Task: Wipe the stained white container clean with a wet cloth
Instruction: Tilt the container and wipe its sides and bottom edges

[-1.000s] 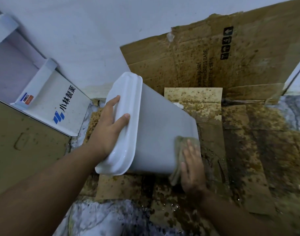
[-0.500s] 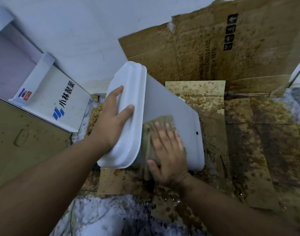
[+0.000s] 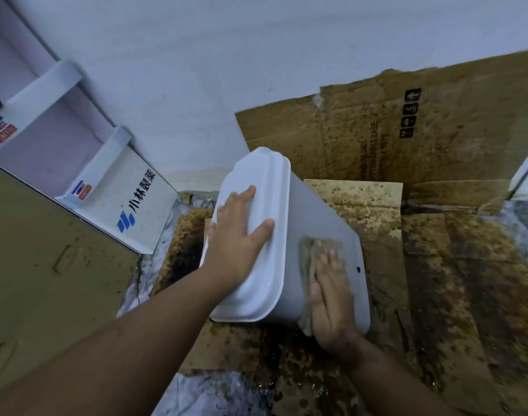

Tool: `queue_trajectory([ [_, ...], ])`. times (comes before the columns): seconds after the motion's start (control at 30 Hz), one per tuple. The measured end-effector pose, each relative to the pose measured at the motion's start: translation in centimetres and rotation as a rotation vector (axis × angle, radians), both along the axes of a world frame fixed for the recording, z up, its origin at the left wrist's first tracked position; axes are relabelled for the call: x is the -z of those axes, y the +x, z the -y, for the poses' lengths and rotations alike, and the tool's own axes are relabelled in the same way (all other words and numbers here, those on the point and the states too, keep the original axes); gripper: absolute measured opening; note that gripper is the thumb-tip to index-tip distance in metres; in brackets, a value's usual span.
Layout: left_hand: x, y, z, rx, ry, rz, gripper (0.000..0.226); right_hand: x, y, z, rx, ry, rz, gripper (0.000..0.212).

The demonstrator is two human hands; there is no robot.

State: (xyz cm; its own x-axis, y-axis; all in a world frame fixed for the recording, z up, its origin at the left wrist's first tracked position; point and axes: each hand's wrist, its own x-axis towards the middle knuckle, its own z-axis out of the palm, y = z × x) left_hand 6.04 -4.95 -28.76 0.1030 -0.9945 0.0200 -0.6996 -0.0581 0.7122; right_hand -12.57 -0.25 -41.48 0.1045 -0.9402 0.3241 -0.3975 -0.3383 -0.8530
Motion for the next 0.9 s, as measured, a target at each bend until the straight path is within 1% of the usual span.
queue_trajectory([
  [0.03,0.0,0.2,-0.1,-0.005,0.005,-0.012,0.075,-1.2,0.8,0.6,-0.059,0.002,0.027,0.051],
  [0.07,-0.1,0.2,-0.1,-0.011,0.012,-0.022,0.074,-2.0,1.2,1.4,-0.073,0.059,0.108,0.05],
  [0.1,-0.3,0.2,-0.1,-0.021,0.018,-0.034,0.073,-2.5,1.3,2.1,-0.049,0.152,0.242,0.047],
  [0.13,-0.6,-0.1,-0.2,-0.034,0.026,-0.041,0.072,-2.5,1.2,2.8,-0.002,0.252,0.372,0.044],
  [0.17,-0.8,-0.4,-0.3,-0.043,0.037,-0.042,0.071,-2.6,0.9,3.2,0.054,0.345,0.454,0.042],
  [0.27,-1.4,-1.3,-0.2,-0.015,0.088,0.008,0.07,-3.9,0.7,3.1,0.188,0.555,0.585,0.043],
  [0.33,-1.4,-0.6,0.0,0.037,0.093,0.072,0.073,-6.0,0.7,2.5,0.248,0.631,0.8,0.044],
  [0.4,-1.0,0.9,0.0,0.098,0.076,0.146,0.068,-8.5,0.5,1.8,0.215,0.696,1.086,0.035],
  [0.43,-0.7,1.6,-0.2,0.115,0.06,0.178,0.065,-9.9,0.4,1.2,0.153,0.702,1.157,0.033],
  [0.47,-0.5,2.1,-0.5,0.113,0.047,0.197,0.063,-11.3,0.4,0.4,0.064,0.689,1.182,0.034],
  [0.5,-0.2,2.4,-0.8,0.102,0.043,0.202,0.062,-12.4,0.7,-0.4,-0.022,0.667,1.175,0.037],
  [0.53,0.0,2.6,-0.9,0.096,0.047,0.194,0.061,-13.1,1.2,-1.5,-0.085,0.643,1.115,0.038],
  [0.6,0.4,2.7,-0.8,0.094,0.035,0.164,0.058,-13.2,2.6,-3.5,-0.13,0.537,0.819,0.037],
  [0.67,0.4,2.4,-0.8,0.088,0.0,0.156,0.061,-12.1,4.1,-4.4,-0.142,0.371,0.494,0.038],
  [0.7,0.4,2.3,-0.7,0.087,-0.009,0.164,0.063,-11.6,4.6,-4.5,-0.129,0.3,0.392,0.04],
  [0.77,0.4,2.0,-0.7,0.073,0.003,0.184,0.065,-10.9,5.1,-4.0,-0.09,0.242,0.298,0.046],
  [0.83,0.4,1.8,-0.8,0.069,0.011,0.196,0.068,-10.6,5.2,-3.3,-0.057,0.238,0.289,0.05],
  [0.9,0.3,1.7,-0.8,0.078,0.0,0.191,0.065,-10.8,5.1,-2.4,-0.06,0.256,0.297,0.047],
])
